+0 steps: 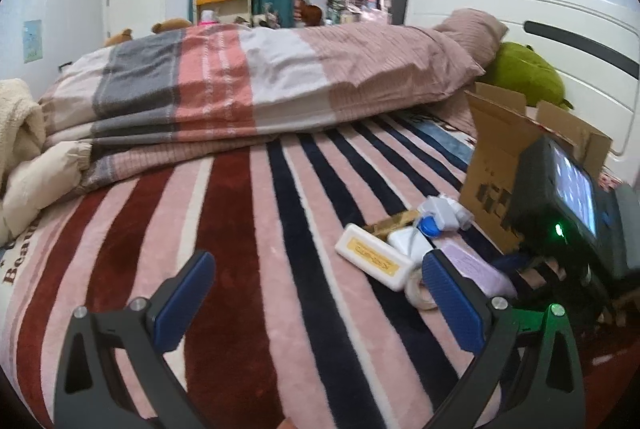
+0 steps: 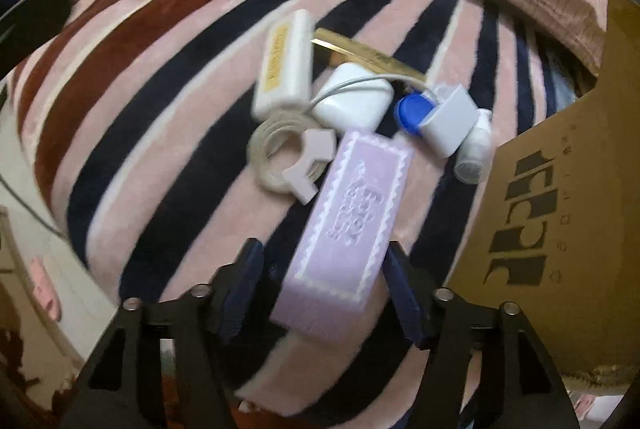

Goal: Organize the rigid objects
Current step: 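Carry the lavender box into the cardboard box and open the right tool, then lower the right tool onto the white tube and close on it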

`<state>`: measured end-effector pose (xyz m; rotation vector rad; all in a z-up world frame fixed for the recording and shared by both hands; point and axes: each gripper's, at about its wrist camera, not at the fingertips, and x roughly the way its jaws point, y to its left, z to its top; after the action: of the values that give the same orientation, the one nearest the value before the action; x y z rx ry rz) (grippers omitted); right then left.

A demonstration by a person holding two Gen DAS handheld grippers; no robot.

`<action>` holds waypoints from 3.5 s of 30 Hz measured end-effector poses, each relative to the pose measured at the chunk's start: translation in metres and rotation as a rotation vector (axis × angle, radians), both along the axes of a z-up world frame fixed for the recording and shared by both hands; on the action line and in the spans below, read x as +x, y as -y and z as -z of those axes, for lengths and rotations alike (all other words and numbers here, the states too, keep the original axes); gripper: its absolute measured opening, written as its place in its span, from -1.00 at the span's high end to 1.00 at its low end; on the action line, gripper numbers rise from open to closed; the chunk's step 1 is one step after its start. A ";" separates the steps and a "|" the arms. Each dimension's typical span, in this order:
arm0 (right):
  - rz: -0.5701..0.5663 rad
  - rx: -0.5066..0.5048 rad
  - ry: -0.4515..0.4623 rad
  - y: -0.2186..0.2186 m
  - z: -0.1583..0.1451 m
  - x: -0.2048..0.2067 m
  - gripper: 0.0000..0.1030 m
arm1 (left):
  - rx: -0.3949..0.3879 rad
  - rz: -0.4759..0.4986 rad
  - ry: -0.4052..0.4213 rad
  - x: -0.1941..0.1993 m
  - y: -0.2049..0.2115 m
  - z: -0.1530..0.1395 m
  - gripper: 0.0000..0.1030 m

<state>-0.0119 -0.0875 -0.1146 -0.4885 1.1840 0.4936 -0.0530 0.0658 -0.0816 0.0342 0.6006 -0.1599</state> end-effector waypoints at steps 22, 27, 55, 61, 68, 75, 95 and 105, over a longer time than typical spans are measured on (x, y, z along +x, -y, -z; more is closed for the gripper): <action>-0.074 0.243 0.304 0.027 -0.170 -0.013 0.37 | -0.253 0.467 -0.074 0.085 0.100 -0.125 -0.27; 0.044 0.251 0.290 0.083 -0.173 0.013 0.38 | -0.176 0.539 -0.124 0.122 0.159 -0.128 -0.06; -0.104 0.439 0.231 0.041 -0.176 -0.009 -0.12 | -0.045 0.157 -0.087 0.095 0.042 -0.118 -0.71; -0.205 0.454 0.150 -0.027 -0.130 -0.016 -0.12 | -0.056 0.020 -0.122 0.074 -0.022 -0.068 -0.71; -0.067 0.300 0.168 -0.053 -0.048 0.023 -0.12 | -0.131 -0.037 -0.170 0.052 -0.054 -0.018 -0.71; -0.097 0.249 0.138 -0.063 -0.012 0.039 0.02 | -0.158 -0.045 -0.196 0.045 -0.055 -0.002 -0.71; -0.154 0.293 0.086 -0.060 0.006 0.028 -0.08 | -0.151 -0.023 -0.235 0.044 -0.041 0.002 -0.71; -0.191 0.382 0.216 -0.058 -0.013 0.019 -0.03 | -0.156 -0.038 -0.239 0.044 -0.045 0.004 -0.71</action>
<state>0.0070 -0.0296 -0.1013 -0.3156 0.8143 0.7932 -0.0092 0.1111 -0.0855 -0.1493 0.8253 -0.1751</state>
